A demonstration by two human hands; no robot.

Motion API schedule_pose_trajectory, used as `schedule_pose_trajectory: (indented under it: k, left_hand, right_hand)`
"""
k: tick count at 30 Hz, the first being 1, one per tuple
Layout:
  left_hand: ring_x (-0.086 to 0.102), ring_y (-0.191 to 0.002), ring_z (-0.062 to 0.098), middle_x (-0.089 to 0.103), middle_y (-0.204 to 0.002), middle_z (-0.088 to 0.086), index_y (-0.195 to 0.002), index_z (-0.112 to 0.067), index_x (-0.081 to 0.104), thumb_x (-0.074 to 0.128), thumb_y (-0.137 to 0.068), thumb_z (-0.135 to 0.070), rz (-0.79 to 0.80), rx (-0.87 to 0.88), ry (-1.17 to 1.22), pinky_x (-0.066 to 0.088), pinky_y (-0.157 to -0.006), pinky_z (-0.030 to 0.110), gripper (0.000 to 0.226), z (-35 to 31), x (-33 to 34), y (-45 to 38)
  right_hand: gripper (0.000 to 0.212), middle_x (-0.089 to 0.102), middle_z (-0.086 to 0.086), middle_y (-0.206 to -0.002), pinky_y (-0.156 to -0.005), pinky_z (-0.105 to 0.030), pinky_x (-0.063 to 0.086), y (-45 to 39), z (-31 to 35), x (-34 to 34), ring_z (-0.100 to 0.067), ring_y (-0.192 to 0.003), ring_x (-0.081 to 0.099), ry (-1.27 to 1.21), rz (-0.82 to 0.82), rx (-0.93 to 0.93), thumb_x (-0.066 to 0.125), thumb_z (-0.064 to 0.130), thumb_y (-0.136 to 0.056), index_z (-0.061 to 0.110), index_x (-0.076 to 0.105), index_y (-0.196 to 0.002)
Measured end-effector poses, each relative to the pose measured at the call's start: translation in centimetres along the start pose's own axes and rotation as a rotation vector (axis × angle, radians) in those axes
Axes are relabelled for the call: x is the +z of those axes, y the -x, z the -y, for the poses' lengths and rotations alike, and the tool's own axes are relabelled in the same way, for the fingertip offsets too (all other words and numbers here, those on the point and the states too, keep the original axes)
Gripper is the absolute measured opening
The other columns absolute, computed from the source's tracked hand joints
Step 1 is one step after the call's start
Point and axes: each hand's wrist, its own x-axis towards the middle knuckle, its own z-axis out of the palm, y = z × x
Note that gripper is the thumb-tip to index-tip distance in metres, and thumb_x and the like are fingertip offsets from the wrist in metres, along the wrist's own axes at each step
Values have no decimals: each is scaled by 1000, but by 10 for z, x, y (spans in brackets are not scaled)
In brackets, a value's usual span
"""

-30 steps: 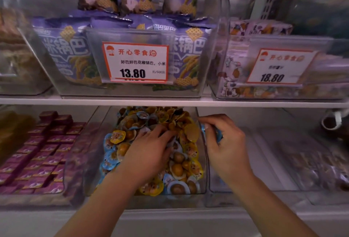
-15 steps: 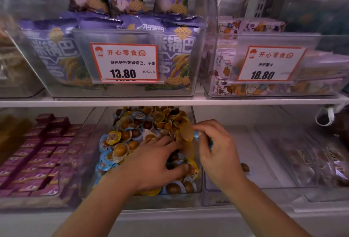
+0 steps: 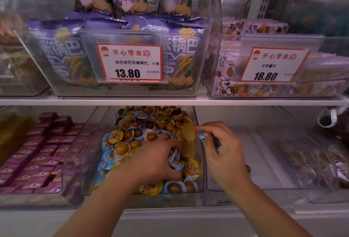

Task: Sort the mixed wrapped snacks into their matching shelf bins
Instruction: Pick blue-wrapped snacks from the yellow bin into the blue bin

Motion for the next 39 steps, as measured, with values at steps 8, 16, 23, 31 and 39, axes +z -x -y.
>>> schedule_pose_trajectory:
  k: [8,16,23,31,39]
  left_hand:
    - [57,-74,3,58,-86,-11,-90,-32,54,73,-81,-25,-270,28,419,49,-66,25,21,-7,-6,0]
    - [68,-78,15,73,-86,2,-91,-26,73,70,-86,-31,-459,-111,1361,51,-77,33,8,-61,-20,-1]
    - [54,-112,-1,53,-118,-17,-123,-37,54,71,-81,-16,-501,251,555,43,-96,15,50,-114,23,-19]
    - [40,-139,17,51,-144,-8,-147,-34,38,52,-75,-79,-284,169,-275,13,-122,48,86,-101,32,-47]
    - [55,-119,16,62,-126,-6,-124,-29,64,53,-95,-40,-458,139,122,45,-103,39,32,-49,-1,-21]
  right_hand:
    - [31,67,4,-97,-80,-11,47,-2,0,-7,-4,-94,64,-28,-55,65,57,-12,-91,13,73,-99]
    - [30,76,8,-89,-62,-17,51,-3,28,-9,-5,-81,70,-424,-140,544,55,12,-99,28,78,-89]
    - [24,75,-14,-100,-77,-35,57,-5,19,-37,-26,-98,73,-860,-155,827,60,29,-93,12,76,-98]
    - [25,75,-15,-104,-71,-32,53,-3,-43,-84,-26,-93,71,-403,69,1045,56,24,-98,8,71,-109]
    - [17,76,-6,-93,-62,-26,55,-8,-55,-82,-19,-87,69,30,94,595,57,19,-98,30,69,-92]
